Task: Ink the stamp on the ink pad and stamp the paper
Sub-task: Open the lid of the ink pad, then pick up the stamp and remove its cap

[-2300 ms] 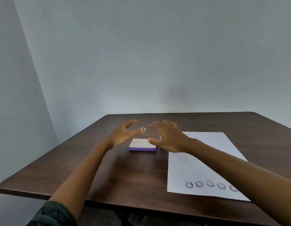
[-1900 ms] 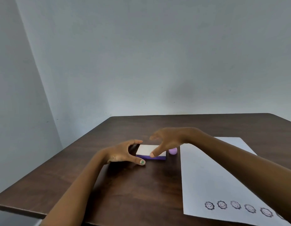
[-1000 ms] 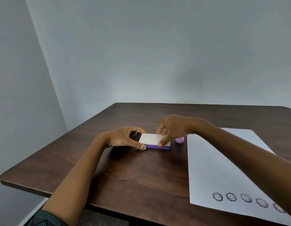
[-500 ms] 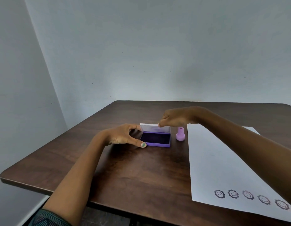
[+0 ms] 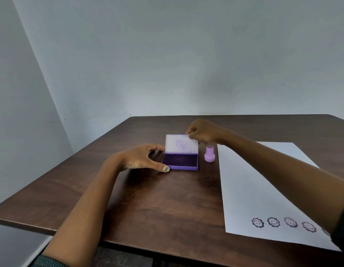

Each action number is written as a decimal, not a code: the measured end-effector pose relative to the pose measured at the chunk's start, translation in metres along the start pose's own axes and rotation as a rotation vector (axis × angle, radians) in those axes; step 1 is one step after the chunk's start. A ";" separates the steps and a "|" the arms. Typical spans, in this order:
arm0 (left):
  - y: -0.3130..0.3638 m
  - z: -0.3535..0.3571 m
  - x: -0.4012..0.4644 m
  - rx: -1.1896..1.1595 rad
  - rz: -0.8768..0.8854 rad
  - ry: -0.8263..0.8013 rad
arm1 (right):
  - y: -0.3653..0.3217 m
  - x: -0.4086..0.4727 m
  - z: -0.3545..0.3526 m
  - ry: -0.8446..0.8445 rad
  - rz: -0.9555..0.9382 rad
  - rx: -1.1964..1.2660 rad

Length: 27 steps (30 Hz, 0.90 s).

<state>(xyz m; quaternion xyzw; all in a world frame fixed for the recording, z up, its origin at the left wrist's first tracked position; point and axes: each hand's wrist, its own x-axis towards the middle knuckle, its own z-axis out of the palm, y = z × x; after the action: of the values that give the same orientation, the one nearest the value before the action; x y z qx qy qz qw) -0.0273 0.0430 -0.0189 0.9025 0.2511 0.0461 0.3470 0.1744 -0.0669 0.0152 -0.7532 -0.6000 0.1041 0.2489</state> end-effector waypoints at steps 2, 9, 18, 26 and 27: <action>-0.001 0.000 0.000 0.018 -0.002 0.005 | 0.001 -0.001 0.003 0.012 -0.023 -0.022; 0.000 0.000 0.001 0.004 -0.016 -0.016 | 0.003 -0.002 0.006 0.009 0.006 -0.024; 0.000 0.002 0.001 0.028 -0.019 0.014 | 0.007 -0.001 0.007 -0.035 -0.008 -0.067; 0.000 0.003 0.001 -0.006 -0.011 0.005 | 0.009 -0.010 -0.008 0.028 -0.054 -0.020; 0.001 0.003 0.001 -0.009 -0.007 0.009 | 0.010 -0.014 -0.013 0.029 -0.055 -0.004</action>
<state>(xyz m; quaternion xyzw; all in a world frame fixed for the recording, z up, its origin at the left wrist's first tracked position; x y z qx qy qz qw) -0.0256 0.0412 -0.0209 0.8997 0.2558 0.0500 0.3501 0.1853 -0.0848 0.0191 -0.7385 -0.6168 0.0850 0.2587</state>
